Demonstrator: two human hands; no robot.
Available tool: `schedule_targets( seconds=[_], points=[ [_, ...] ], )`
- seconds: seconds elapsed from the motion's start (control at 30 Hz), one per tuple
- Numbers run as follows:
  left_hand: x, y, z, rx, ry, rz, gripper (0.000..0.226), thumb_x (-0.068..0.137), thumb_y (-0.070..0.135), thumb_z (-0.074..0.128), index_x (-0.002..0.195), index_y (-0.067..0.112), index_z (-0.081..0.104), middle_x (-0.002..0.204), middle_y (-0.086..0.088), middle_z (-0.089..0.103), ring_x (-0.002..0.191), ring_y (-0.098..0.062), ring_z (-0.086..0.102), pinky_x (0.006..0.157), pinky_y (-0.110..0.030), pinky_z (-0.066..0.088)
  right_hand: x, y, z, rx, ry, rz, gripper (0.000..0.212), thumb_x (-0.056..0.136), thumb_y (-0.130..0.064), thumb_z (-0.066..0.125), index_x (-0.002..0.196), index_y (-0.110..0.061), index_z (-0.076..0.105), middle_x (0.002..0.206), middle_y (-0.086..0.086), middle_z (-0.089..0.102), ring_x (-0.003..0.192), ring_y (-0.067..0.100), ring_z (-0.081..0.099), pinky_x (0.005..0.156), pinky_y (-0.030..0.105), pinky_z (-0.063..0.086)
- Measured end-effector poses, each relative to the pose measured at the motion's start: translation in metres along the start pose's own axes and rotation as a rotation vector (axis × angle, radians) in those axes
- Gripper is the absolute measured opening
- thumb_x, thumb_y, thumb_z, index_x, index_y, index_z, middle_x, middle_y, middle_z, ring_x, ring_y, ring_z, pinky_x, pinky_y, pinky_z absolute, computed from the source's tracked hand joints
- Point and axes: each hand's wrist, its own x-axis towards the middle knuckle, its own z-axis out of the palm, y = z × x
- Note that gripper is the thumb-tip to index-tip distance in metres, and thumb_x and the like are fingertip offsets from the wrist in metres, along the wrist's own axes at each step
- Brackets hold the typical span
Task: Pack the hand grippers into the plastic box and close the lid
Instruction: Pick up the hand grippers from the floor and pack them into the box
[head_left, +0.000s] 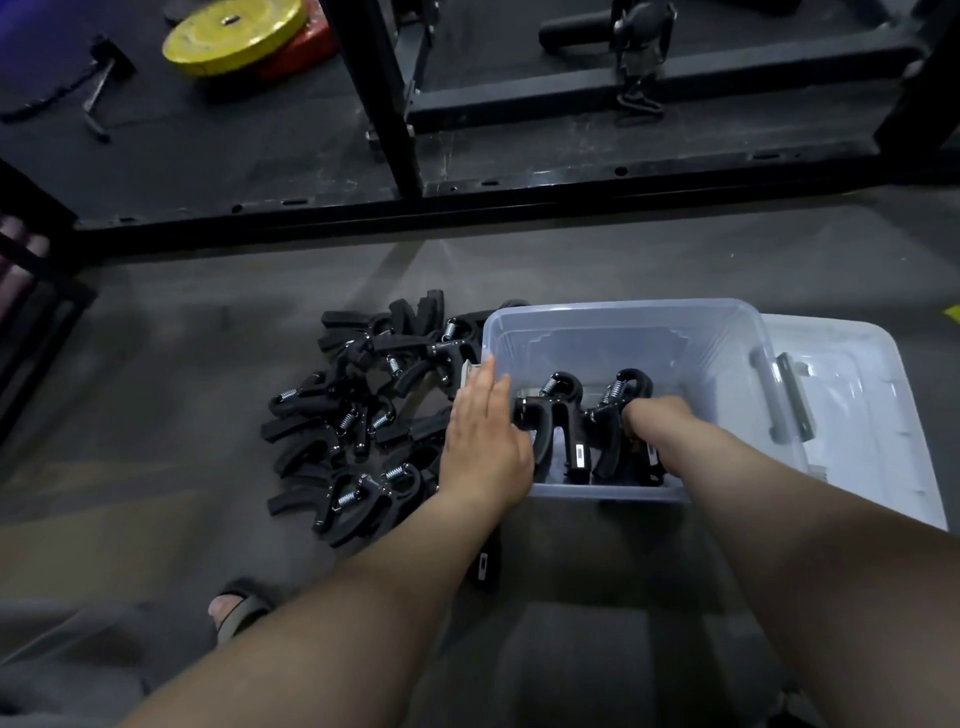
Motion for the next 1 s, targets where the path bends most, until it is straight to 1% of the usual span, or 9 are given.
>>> schedule_targets(
  seconds=[0.17, 0.27, 0.33, 0.4, 0.5, 0.57, 0.7, 0.83, 1.0],
  points=[
    [0.000, -0.002, 0.000, -0.018, 0.002, -0.024, 0.064, 0.089, 0.020, 0.043, 0.150, 0.018, 0.027, 0.163, 0.006, 0.000, 0.149, -0.012, -0.001, 0.122, -0.036, 0.005, 0.013, 0.000, 0.009, -0.002, 0.004, 0.039, 0.016, 0.083, -0.004, 0.054, 0.098, -0.003, 0.059, 0.068, 0.011, 0.052, 0.057, 0.022, 0.048, 0.048, 0.023, 0.034],
    [0.000, 0.000, -0.002, -0.032, -0.004, -0.045, 0.063, 0.089, 0.020, 0.043, 0.150, 0.019, 0.027, 0.163, 0.009, -0.001, 0.149, -0.012, -0.001, 0.122, -0.036, 0.006, 0.023, 0.005, 0.011, -0.045, 0.021, 0.033, 0.021, 0.085, -0.008, 0.058, 0.104, 0.000, 0.062, 0.070, 0.014, 0.058, 0.061, 0.025, 0.057, 0.058, 0.029, 0.049],
    [0.000, 0.001, -0.003, -0.029, -0.004, -0.042, 0.063, 0.089, 0.019, 0.043, 0.150, 0.020, 0.027, 0.163, 0.009, -0.002, 0.149, -0.011, -0.002, 0.122, -0.035, 0.005, 0.030, 0.010, 0.013, -0.114, 0.028, 0.065, 0.025, 0.088, -0.009, 0.058, 0.109, 0.004, 0.062, 0.084, 0.017, 0.065, 0.079, 0.030, 0.065, 0.074, 0.037, 0.053],
    [-0.001, 0.002, -0.004, -0.035, -0.011, -0.052, 0.063, 0.089, 0.019, 0.043, 0.150, 0.021, 0.027, 0.163, 0.011, -0.003, 0.149, -0.011, -0.002, 0.123, -0.036, 0.005, 0.035, 0.013, 0.014, -0.190, 0.066, 0.084, 0.033, 0.088, -0.010, 0.058, 0.117, 0.006, 0.061, 0.106, 0.020, 0.067, 0.095, 0.033, 0.066, 0.083, 0.036, 0.053],
    [-0.003, 0.003, -0.006, -0.042, -0.028, -0.064, 0.063, 0.089, 0.018, 0.044, 0.150, 0.023, 0.026, 0.162, 0.013, -0.005, 0.149, -0.011, -0.003, 0.123, -0.037, 0.007, 0.036, 0.015, 0.015, -0.299, 0.121, 0.064, 0.036, 0.086, -0.013, 0.059, 0.118, 0.003, 0.061, 0.116, 0.019, 0.066, 0.102, 0.032, 0.065, 0.071, 0.031, 0.046],
    [-0.003, 0.003, -0.006, -0.040, -0.032, -0.066, 0.063, 0.089, 0.018, 0.044, 0.150, 0.023, 0.025, 0.162, 0.014, -0.006, 0.149, -0.012, -0.004, 0.122, -0.038, 0.008, 0.038, 0.014, 0.017, -0.335, 0.130, 0.055, 0.035, 0.086, -0.013, 0.059, 0.117, 0.003, 0.061, 0.116, 0.019, 0.066, 0.105, 0.033, 0.064, 0.070, 0.032, 0.044],
    [-0.003, 0.005, -0.006, -0.039, -0.047, -0.082, 0.064, 0.089, 0.019, 0.044, 0.150, 0.024, 0.024, 0.162, 0.015, -0.008, 0.149, -0.013, -0.003, 0.122, -0.038, 0.007, 0.032, 0.013, 0.017, -0.381, 0.133, 0.016, 0.023, 0.087, -0.012, 0.059, 0.106, 0.001, 0.064, 0.079, 0.011, 0.064, 0.098, 0.030, 0.067, 0.070, 0.031, 0.047],
    [-0.003, 0.005, -0.006, -0.032, -0.057, -0.091, 0.064, 0.090, 0.020, 0.043, 0.150, 0.024, 0.024, 0.161, 0.016, -0.009, 0.149, -0.014, -0.004, 0.122, -0.039, 0.008, 0.039, 0.017, 0.019, -0.320, 0.180, -0.015, 0.026, 0.083, -0.007, 0.063, 0.108, 0.002, 0.063, 0.105, 0.019, 0.068, 0.096, 0.036, 0.066, 0.074, 0.036, 0.051],
    [-0.004, 0.005, -0.006, -0.025, -0.059, -0.087, 0.063, 0.089, 0.020, 0.043, 0.150, 0.024, 0.025, 0.161, 0.016, -0.009, 0.149, -0.015, -0.003, 0.122, -0.038, 0.008, 0.044, 0.018, 0.021, -0.397, 0.148, -0.023, 0.031, 0.084, -0.007, 0.061, 0.114, 0.002, 0.061, 0.116, 0.020, 0.065, 0.108, 0.036, 0.062, 0.089, 0.040, 0.054]
  ],
)
